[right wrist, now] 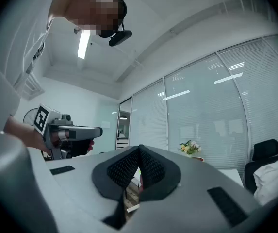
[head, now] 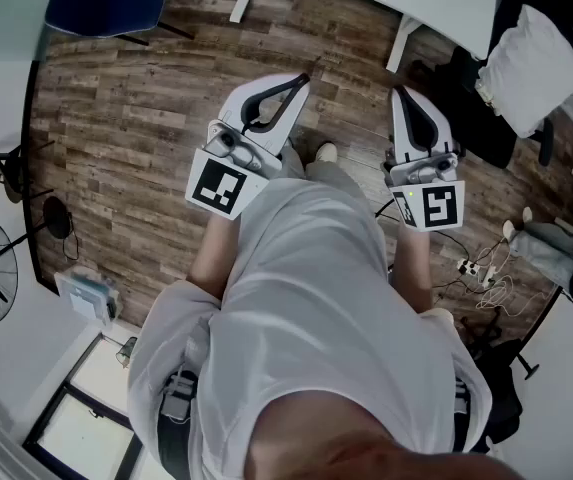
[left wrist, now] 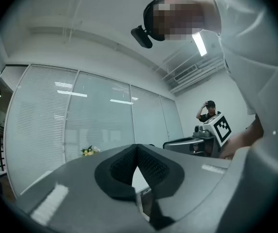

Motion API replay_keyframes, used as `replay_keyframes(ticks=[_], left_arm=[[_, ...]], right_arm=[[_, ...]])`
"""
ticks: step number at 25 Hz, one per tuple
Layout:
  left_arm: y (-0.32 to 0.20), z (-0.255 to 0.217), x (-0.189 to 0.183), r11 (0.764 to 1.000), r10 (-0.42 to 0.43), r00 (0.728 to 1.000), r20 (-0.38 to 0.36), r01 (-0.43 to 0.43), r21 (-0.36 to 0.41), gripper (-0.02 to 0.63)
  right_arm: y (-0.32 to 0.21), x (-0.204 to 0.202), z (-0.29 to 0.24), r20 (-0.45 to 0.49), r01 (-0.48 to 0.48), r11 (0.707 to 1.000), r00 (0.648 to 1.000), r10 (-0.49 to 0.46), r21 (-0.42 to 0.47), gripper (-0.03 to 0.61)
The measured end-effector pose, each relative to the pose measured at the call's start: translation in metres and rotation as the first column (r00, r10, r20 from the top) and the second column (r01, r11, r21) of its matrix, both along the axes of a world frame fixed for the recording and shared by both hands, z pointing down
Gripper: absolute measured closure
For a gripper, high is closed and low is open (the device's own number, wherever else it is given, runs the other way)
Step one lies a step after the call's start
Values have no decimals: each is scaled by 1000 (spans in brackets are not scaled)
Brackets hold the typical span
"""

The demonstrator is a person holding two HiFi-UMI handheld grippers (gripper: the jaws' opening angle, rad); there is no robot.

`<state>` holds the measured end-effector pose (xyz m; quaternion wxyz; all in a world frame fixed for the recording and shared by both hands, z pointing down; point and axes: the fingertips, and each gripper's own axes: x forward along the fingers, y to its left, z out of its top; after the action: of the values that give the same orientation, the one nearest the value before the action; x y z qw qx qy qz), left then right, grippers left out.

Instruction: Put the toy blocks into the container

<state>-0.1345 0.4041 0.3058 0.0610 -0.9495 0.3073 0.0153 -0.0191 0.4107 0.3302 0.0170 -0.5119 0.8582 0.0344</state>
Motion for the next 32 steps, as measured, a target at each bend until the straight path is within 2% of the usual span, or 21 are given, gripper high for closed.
replay_keyframes(ticks=[4,7,14,19,25,29,32], left_arm=[[9,7,17,1000,9,1000,-16,-9,-18,626],[11,18,22,999,15,1000,9,-15,-40,626],[0,35,30,996,40,998,46,-37,-77,624],[-2,37,20,995,-5,1000,27,7,-98,623],[2,41,19,996,-46,998,48,49,-70,623],[0,47,21,997,-40,996,78,45,-58,623],[-6,52,24,996,-45,996,80,51,-77,623]], right_arm=[[5,19,12,55,-3,1000,998,4,-20,578],[12,27,19,94,-10,999,996,14,-40,578],[20,58,28,85,-68,994,994,75,-84,578],[17,65,44,82,-56,991,994,67,-125,578],[19,71,43,98,-31,993,994,42,-111,577],[20,72,45,109,-55,993,992,67,-106,577],[19,79,48,116,-75,991,989,88,-114,577]])
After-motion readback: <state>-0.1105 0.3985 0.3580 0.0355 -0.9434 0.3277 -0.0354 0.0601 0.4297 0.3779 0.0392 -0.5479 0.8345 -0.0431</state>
